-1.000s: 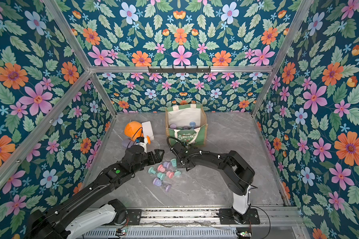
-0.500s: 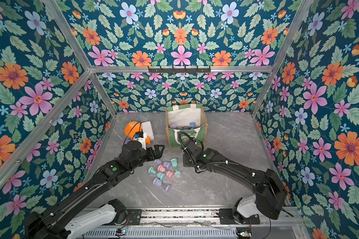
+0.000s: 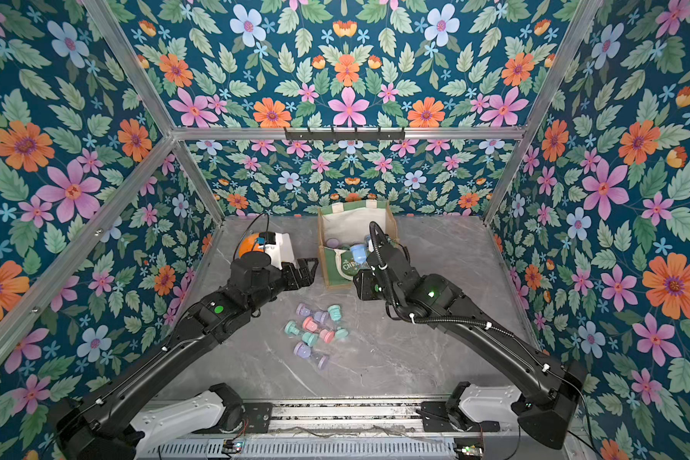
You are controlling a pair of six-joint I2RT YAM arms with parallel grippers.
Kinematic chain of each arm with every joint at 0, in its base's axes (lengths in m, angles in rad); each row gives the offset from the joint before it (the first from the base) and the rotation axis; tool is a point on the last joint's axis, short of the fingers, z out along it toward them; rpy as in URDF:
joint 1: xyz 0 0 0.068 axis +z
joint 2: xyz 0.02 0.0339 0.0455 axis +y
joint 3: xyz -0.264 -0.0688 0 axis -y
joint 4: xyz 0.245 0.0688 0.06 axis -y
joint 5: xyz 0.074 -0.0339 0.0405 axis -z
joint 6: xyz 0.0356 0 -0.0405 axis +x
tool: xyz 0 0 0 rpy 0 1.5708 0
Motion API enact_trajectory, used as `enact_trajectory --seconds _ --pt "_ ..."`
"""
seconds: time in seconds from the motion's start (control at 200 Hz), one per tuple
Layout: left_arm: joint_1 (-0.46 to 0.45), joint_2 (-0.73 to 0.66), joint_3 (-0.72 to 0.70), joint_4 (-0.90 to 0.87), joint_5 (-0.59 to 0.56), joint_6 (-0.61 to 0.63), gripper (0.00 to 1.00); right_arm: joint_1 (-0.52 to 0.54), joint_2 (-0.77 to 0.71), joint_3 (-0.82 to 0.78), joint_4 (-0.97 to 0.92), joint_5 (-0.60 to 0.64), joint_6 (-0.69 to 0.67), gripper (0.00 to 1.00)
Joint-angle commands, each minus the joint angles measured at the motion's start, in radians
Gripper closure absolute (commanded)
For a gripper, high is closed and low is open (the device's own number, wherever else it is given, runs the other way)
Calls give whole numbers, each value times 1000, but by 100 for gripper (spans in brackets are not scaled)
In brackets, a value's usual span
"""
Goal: Put the hourglass into the canvas bag
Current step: Place the hourglass in the canvas bag.
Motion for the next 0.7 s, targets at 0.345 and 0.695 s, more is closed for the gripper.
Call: enact_trajectory --seconds 0.345,0.695 --pt "56 113 99 76 59 43 0 -165 307 341 8 -82 -100 71" --pt "126 188 95 131 90 32 0 -207 664 628 -48 -64 -126 72"
